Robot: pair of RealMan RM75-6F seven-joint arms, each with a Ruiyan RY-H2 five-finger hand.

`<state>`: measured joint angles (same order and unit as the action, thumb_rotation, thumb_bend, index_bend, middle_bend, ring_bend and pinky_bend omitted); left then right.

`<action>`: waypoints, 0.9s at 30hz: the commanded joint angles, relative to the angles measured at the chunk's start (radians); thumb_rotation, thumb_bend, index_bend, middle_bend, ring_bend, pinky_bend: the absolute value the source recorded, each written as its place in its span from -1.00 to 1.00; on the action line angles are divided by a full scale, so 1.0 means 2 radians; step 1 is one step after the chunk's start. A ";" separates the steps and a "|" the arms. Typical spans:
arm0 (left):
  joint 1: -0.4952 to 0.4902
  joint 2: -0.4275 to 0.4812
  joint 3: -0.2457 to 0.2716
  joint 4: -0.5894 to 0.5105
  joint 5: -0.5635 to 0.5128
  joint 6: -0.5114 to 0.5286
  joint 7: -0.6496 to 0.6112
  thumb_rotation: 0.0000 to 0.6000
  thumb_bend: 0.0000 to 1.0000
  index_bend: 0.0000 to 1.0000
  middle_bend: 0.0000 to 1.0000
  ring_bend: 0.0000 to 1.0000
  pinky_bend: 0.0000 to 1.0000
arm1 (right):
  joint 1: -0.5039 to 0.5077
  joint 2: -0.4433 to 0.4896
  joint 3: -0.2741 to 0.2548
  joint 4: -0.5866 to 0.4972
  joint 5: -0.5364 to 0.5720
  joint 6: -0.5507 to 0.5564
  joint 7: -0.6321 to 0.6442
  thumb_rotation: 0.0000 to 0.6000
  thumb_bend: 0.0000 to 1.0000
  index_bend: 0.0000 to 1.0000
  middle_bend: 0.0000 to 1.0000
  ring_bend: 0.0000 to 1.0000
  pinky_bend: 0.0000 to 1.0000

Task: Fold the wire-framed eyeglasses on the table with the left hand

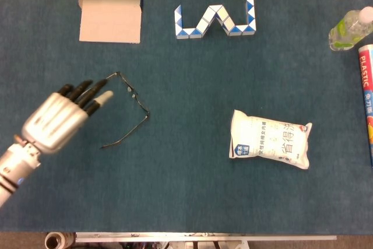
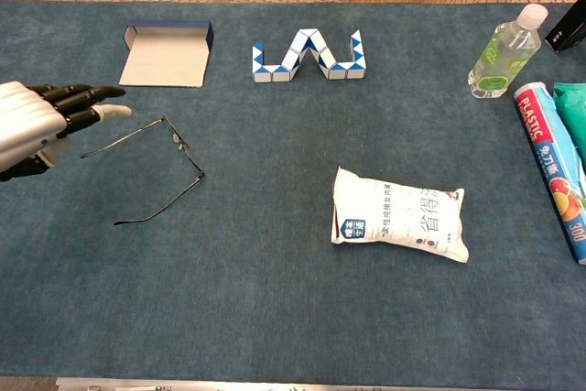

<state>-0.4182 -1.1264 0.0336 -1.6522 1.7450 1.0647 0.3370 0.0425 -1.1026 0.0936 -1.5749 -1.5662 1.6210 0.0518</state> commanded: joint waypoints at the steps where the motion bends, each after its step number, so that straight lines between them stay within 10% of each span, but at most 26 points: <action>1: -0.032 -0.018 -0.015 0.006 -0.013 -0.042 0.029 1.00 0.80 -0.88 -0.97 -0.82 -0.48 | 0.001 0.001 0.001 0.000 0.001 -0.001 0.002 1.00 -0.54 -0.10 -0.12 -0.44 -0.46; 27: -0.120 -0.074 -0.045 0.011 -0.150 -0.158 0.194 1.00 0.80 -0.73 -0.87 -0.82 -0.47 | 0.006 0.001 0.003 0.003 0.012 -0.019 0.005 1.00 -0.54 -0.10 -0.12 -0.44 -0.46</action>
<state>-0.6524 -1.2692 -0.0547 -1.6306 1.4504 0.7498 0.7207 0.0547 -1.1003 0.0988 -1.5694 -1.5421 1.5834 0.0626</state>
